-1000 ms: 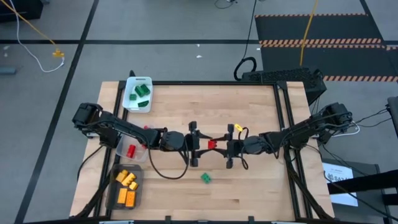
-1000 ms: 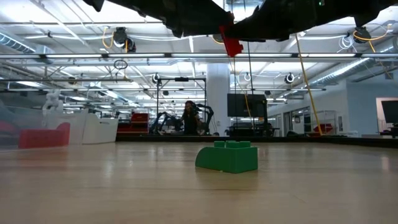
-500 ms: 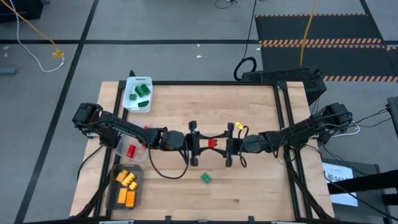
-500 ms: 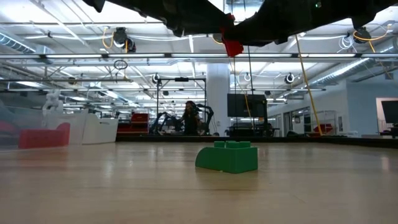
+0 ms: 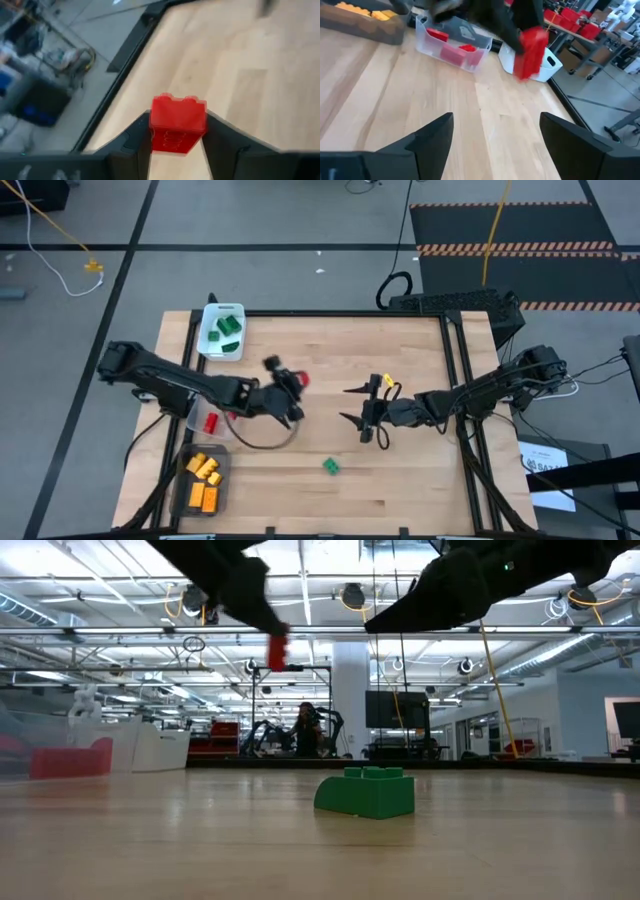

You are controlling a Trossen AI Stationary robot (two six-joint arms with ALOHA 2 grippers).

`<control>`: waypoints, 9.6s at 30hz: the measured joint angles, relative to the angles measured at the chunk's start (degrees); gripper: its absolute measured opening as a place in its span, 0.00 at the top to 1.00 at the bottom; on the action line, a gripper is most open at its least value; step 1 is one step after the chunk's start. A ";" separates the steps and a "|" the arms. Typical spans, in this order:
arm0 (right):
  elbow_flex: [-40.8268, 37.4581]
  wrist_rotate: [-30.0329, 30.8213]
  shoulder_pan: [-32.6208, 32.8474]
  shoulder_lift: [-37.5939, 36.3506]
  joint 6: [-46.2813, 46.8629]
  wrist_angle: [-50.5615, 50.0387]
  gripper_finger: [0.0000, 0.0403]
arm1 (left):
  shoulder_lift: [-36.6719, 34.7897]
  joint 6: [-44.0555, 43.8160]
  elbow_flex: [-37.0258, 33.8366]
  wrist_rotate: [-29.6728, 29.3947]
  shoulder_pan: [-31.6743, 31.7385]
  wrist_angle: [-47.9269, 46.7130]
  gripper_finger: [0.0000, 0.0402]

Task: Sort & place blocks by color
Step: Put the red game piece into the transparent bin, then put the green game piece into the white bin

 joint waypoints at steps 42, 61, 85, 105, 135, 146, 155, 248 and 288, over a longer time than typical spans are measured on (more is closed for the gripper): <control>0.00 0.03 0.02 0.00 1.67 0.01 0.29 | -13.07 -78.22 -2.89 7.13 -1.66 -68.86 0.28; -0.02 -1.92 0.75 0.00 6.56 -5.99 0.29 | -9.54 -3.66 -1.80 14.09 -9.71 -2.52 0.32; -0.02 4.50 3.93 -21.33 12.17 -22.41 0.29 | 15.31 2.74 -0.32 54.45 -3.70 21.03 0.37; -0.02 3.96 4.98 -21.24 13.69 -24.57 0.29 | 30.85 17.39 19.21 57.10 -4.18 -1.75 0.37; -0.02 3.98 4.96 -21.29 15.10 -24.54 0.29 | 34.51 16.37 19.18 46.49 -3.37 0.08 0.51; 0.00 3.98 4.96 -21.29 18.05 -30.75 0.29 | 19.58 13.40 19.12 36.12 2.41 -16.65 0.96; -0.02 3.91 4.96 -21.27 19.63 -33.88 0.29 | 20.22 14.48 19.23 40.93 1.83 -11.02 0.69; -0.02 2.56 4.94 -21.27 21.11 -32.03 0.29 | 9.19 -2.82 19.08 13.88 15.08 -27.52 0.61; 0.00 2.45 6.86 -21.27 21.15 -30.76 0.29 | 0.37 -9.39 11.20 14.98 59.18 -54.89 0.56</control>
